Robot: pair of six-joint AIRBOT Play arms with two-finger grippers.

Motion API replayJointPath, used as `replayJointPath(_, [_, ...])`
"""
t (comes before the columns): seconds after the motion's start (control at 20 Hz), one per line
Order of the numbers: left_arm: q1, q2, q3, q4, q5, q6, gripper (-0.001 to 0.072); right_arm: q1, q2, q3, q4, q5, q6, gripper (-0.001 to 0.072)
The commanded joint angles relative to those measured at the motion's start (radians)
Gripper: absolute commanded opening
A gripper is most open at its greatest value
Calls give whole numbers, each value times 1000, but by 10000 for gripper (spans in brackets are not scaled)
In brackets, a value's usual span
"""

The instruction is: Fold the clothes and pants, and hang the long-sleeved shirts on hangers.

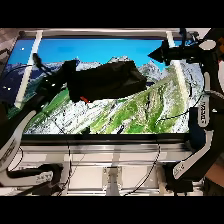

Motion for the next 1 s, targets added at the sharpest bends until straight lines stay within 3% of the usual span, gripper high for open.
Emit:
replayJointPath(0.0, [-34, -149, 130, 5, -221, -14, 15, 43, -1, -2, -40, 25, -13, 5])
replayJointPath(0.1, [-34, -158, 132, 5, -306, 1, 15, 54, -1, -2, -73, 31, -14, 5])
replayJointPath(0.3, [-16, -190, 134, 4, -520, 202, 15, 61, -1, -2, -80, 33, -13, 5])
replayJointPath(0.8, [51, -235, 135, 3, -518, 200, 15, 61, -1, -2, -84, 46, -12, 6])
replayJointPath(0.95, [50, -151, 135, -3, -434, 200, 16, 61, -1, -2, -84, 34, -9, 6])
